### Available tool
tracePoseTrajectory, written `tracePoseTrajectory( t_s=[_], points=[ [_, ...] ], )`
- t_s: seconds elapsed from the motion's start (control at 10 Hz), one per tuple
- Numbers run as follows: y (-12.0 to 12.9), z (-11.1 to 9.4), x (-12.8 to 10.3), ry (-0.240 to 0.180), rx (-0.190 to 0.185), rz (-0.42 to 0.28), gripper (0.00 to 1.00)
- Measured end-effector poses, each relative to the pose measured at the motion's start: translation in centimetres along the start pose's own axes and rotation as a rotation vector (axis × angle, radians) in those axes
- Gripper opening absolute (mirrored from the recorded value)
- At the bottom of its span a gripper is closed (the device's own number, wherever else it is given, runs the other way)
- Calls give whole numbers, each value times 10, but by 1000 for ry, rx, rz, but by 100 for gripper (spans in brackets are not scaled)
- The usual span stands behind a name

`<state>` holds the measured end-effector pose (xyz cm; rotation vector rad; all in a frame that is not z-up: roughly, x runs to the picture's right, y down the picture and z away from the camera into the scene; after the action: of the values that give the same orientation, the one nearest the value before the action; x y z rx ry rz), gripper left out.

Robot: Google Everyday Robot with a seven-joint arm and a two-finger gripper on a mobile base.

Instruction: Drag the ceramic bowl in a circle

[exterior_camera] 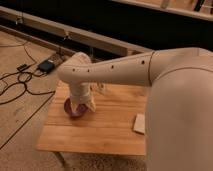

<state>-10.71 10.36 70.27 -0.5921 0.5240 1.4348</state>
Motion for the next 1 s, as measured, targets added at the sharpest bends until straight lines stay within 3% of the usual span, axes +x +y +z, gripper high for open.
tracePoseTrajectory(
  t_s=[1.0],
  points=[
    [-7,1,0,9,5,6,65]
  ],
)
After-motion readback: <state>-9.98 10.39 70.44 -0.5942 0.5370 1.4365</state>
